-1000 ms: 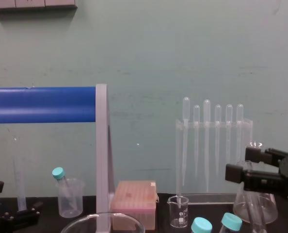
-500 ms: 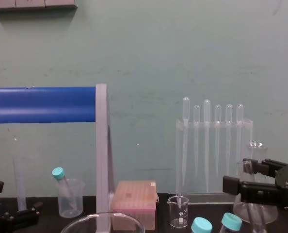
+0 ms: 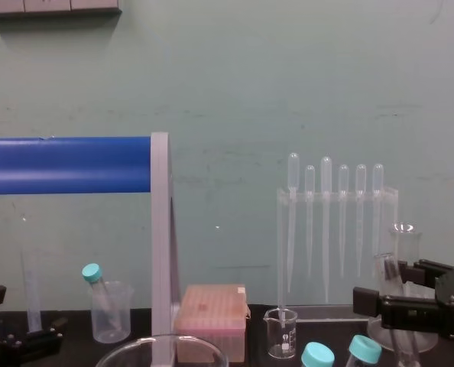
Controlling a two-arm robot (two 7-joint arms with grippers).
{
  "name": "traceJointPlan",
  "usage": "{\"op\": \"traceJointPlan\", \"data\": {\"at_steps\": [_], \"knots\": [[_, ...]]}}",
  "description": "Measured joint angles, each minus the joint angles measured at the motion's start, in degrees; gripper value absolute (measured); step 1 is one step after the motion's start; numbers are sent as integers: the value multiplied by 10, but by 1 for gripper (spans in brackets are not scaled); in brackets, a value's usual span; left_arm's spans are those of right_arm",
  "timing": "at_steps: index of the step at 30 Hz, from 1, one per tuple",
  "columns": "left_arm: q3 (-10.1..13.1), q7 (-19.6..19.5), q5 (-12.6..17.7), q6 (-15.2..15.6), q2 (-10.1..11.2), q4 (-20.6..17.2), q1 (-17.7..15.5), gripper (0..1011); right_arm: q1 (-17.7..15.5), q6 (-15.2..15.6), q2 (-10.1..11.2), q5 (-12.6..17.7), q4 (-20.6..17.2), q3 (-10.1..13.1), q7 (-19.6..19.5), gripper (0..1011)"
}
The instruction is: Hold the test tube with one hand and immerse one end into the beaker, then return it to the test tube rack.
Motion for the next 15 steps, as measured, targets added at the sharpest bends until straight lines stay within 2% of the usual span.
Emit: {"op": "traceJointPlan", "data": {"at_steps": [15], "knots": [[0, 0, 0, 0, 0, 0, 0, 1000, 0, 2, 0, 0, 0, 0, 0, 1000]]}}
